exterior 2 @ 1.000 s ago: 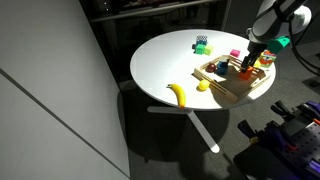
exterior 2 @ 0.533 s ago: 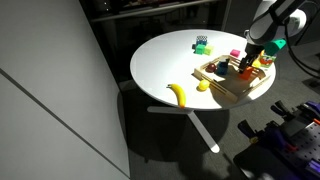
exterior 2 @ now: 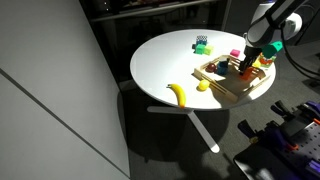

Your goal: Remove the orange toy block from the box

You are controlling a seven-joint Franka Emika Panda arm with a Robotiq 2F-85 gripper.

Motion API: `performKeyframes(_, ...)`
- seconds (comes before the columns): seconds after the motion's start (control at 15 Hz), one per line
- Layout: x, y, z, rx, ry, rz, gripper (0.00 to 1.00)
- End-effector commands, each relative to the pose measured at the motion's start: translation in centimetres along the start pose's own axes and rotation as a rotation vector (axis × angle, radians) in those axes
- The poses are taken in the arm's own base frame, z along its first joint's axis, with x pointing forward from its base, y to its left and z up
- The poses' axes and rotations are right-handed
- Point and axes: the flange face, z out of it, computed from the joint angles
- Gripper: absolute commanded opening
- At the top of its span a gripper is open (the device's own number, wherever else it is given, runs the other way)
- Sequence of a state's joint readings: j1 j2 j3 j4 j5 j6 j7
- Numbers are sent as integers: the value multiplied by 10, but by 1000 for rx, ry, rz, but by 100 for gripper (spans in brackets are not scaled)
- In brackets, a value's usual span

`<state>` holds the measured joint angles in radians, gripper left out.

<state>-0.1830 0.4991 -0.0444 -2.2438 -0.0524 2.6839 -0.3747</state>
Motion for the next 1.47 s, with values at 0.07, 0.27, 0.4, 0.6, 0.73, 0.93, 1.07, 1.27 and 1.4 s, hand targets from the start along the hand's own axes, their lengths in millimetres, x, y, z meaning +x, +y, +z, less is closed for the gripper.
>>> performKeyframes(0.07,11,5,-14,-9,2,46,32)
performKeyframes(0.27,16,8,-27,-13,13,71,28)
performKeyframes(0.4,19,11,-36,-14,23,87,27)
performKeyframes(0.6,23,16,-49,-1,31,112,27)
performKeyframes(0.73,25,21,-57,8,36,130,27)
performKeyframes(0.93,27,33,-67,18,49,181,27)
performKeyframes(1.07,28,44,-72,21,60,224,27)
performKeyframes(1.27,29,63,-76,18,73,295,27)
performKeyframes(1.4,30,74,-78,16,76,341,27)
